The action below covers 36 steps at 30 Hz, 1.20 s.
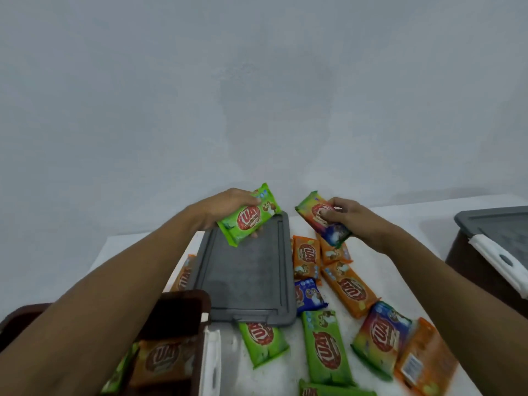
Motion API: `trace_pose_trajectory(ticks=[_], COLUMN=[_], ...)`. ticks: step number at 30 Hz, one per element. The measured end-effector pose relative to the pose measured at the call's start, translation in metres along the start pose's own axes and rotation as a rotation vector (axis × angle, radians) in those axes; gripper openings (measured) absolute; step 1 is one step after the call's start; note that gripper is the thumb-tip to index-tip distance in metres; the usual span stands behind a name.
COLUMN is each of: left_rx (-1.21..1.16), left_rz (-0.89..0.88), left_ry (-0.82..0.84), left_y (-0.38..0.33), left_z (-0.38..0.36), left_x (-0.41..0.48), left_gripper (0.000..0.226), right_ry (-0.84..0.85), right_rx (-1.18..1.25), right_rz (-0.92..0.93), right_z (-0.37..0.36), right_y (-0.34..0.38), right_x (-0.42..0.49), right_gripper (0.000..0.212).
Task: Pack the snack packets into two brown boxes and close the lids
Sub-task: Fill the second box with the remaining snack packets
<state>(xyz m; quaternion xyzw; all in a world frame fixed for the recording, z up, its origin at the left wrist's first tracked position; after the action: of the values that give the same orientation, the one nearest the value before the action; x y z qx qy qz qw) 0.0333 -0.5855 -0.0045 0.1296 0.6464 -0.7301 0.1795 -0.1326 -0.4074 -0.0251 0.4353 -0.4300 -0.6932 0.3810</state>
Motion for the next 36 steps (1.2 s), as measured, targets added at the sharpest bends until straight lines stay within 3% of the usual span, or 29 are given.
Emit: trace_pose_trajectory(ticks=[9, 14, 16, 19, 22, 25, 28, 33, 36], left_rx=[0.26, 0.325, 0.405, 0.707, 0.961, 1.161, 1.26, 1.493, 1.605], left_rz=[-0.161, -0.229, -0.173, -0.037, -0.051, -0.055, -0.047, 0.108, 0.099], left_ry=[-0.181, -0.344, -0.319, -0.236, -0.167, -0.17, -0.138, -0.105, -0.123], left_y=[0.009, 0.014, 0.023, 0.046, 0.07, 0.095, 0.124, 0.156, 0.163], left_z=[0.032, 0.042, 0.041, 0.031, 0.008, -0.005, -0.01, -0.006, -0.007], left_x=[-0.119, -0.197, -0.222, -0.252, -0.266, -0.275, -0.278, -0.272, -0.27], left_gripper=[0.026, 0.007, 0.017, 0.061, 0.068, 0.062, 0.058, 0.061, 0.039], right_ry=[0.0, 0.024, 0.046, 0.073, 0.154, 0.245, 0.211, 0.242, 0.235], right_rx=[0.034, 0.103, 0.064, -0.208, -0.637, -1.042, -1.416, -1.556, -1.558], right_rz=[0.068, 0.1, 0.109, 0.1, 0.059, 0.085, 0.118, 0.207, 0.223], right_z=[-0.104, -0.172, -0.202, -0.246, -0.293, -0.329, -0.34, -0.358, -0.373], right_y=[0.059, 0.097, 0.11, 0.122, 0.122, 0.112, 0.109, 0.105, 0.096], right_x=[-0.051, -0.075, -0.081, -0.082, -0.081, -0.077, -0.077, -0.077, -0.069], right_gripper=[0.01, 0.005, 0.007, 0.048, 0.075, 0.067, 0.064, 0.061, 0.036])
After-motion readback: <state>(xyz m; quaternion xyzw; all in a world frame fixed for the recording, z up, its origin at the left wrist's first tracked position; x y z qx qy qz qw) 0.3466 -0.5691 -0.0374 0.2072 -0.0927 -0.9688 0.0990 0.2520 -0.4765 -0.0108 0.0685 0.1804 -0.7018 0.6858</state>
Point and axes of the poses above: each hand's wrist, its own x-axis towards the middle knuckle, its own z-axis out of the back of the hand, y = z × x, the point moved 8 cm from there along x, towards the middle knuckle, and after that the axes turned 13 degrees about y, right-handed, at the moved point
